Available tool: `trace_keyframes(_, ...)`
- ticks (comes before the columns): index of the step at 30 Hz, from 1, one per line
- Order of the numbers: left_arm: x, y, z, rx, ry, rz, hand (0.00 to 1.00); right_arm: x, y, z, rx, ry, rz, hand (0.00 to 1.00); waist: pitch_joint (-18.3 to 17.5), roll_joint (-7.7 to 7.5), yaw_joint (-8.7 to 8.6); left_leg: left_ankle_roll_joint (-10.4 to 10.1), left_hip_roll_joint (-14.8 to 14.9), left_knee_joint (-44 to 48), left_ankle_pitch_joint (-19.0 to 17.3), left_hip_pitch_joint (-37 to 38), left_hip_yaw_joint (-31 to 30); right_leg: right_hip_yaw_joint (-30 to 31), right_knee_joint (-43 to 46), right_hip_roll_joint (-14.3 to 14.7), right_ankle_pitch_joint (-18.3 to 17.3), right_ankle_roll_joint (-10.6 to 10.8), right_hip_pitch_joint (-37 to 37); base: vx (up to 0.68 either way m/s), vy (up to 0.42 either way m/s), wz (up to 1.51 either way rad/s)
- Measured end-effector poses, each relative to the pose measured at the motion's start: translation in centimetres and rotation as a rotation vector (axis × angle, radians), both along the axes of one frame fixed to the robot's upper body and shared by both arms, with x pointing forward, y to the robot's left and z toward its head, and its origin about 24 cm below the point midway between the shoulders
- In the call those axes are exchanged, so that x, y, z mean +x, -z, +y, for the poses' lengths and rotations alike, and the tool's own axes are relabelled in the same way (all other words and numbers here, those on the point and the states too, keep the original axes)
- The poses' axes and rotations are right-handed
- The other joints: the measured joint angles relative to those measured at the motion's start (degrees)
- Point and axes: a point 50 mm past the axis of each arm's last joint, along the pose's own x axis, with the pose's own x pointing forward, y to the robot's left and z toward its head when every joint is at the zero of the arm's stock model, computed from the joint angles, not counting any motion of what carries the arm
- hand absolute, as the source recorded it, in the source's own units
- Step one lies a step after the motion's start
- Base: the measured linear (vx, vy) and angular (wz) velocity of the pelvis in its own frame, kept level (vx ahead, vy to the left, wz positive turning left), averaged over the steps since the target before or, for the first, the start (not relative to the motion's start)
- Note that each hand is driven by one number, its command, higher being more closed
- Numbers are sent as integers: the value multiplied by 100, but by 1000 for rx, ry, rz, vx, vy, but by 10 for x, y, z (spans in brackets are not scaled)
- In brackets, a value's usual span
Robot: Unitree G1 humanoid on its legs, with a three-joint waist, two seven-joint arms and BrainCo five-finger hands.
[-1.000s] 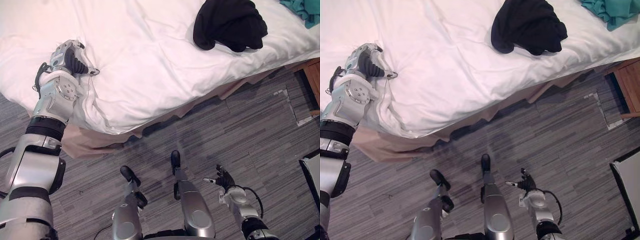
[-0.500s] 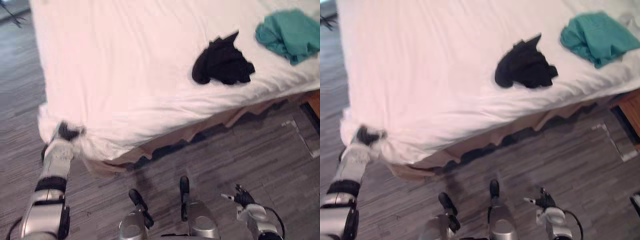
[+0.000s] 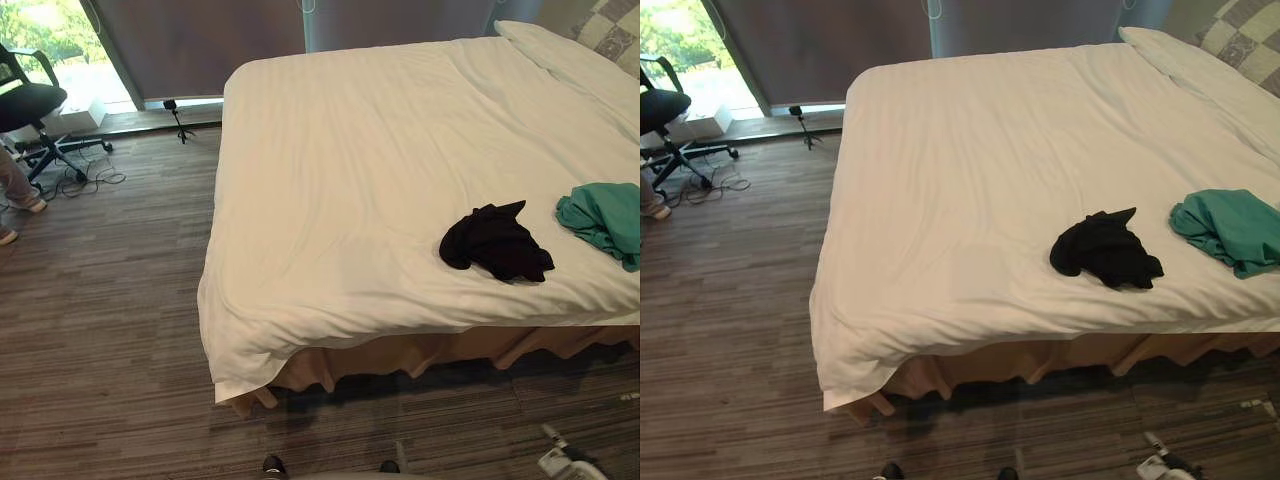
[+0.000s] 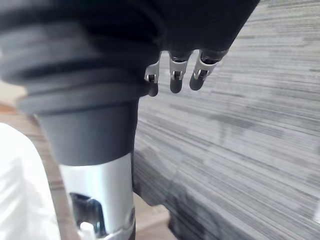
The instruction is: Tidy the bed and pick cloth on bed and put in laundry
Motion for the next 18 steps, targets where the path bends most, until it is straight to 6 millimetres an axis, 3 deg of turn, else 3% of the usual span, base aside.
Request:
trace_keyframes(1,17,6,-14,-26,81,-50,0,22,-22,-4,-114,-60,-33,100,-44,6,-28,0,0,0,-1,-4,2,53,8,6,3,-3,-41,14,-25,-31)
trace_keyframes(2,41,9,-27,-48,176,-127,0,57,-54,-1,-255,-171,-98,100,-52,12,-134,-1,10,1,-2,-21,12,102,46,17,4,-3,-111,8,-25,-24)
trace_keyframes(5,78,8,-38,-55,251,-278,0,104,-103,22,-446,-375,-212,100,-42,-9,-157,-7,33,2,-7,-22,29,224,109,46,5,-6,-215,1,-23,-24)
trace_keyframes(6,101,5,-44,-68,270,-368,0,129,-132,48,-549,-524,-289,100,-21,-42,-160,-7,39,2,-7,-26,47,267,125,55,12,-12,-254,3,-20,-15)
trace_keyframes(8,114,4,-48,-83,271,-423,0,144,-148,68,-591,-634,-340,100,-11,-58,-164,-7,38,3,-7,-23,70,290,125,56,17,-16,-263,1,-13,-9)
trace_keyframes(9,123,2,-52,-95,274,-469,0,157,-159,88,-631,-746,-375,100,10,-97,-165,-7,37,3,-6,-20,76,302,125,57,20,-16,-265,2,-11,-5)
trace_keyframes(14,131,1,-60,-110,299,-526,0,200,-196,165,-653,-1176,-543,100,85,-262,-122,-1,19,4,1,-24,71,303,125,38,34,-7,-229,13,-4,0)
trace_keyframes(18,129,2,-61,-115,300,-531,0,213,-231,230,-568,-1518,-771,100,90,-264,-37,17,29,5,14,-26,-12,149,115,33,53,-27,-168,11,-13,11)
